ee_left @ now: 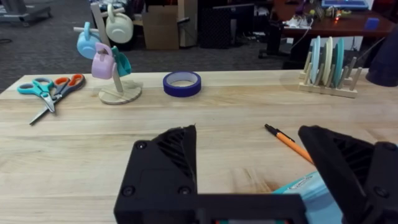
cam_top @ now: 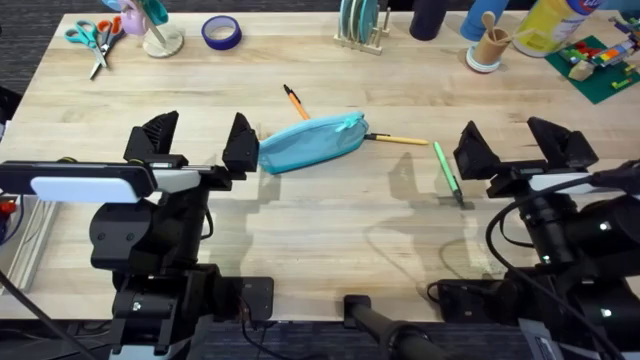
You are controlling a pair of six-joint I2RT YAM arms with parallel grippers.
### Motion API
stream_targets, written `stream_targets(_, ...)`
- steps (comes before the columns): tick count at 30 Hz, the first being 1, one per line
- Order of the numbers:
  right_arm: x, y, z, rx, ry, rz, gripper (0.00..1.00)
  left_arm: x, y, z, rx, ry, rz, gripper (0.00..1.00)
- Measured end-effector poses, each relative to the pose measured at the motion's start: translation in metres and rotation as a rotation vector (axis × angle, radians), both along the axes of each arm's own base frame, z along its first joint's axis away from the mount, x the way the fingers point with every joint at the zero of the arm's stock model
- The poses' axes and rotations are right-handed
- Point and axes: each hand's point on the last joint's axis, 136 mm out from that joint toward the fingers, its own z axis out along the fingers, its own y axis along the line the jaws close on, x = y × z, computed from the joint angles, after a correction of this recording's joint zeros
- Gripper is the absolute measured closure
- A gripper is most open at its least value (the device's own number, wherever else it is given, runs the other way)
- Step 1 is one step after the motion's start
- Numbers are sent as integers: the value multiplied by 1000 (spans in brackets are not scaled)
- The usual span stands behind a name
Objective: Unzip the bag, pick up the pens from the table one at a time and place them inside, then zip the bag closed.
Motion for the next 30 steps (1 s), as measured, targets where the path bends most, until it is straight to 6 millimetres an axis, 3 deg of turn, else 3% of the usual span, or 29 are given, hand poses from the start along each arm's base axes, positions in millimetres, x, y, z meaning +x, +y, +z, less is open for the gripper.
stream_targets(24, -1, 0, -3, 33, 19, -4, 5, 0, 0, -1, 2, 2, 0, 6)
stream_targets(30, -11, 1, -15, 32, 189, -3, 5, -1, 1, -1, 2, 21, 5, 8)
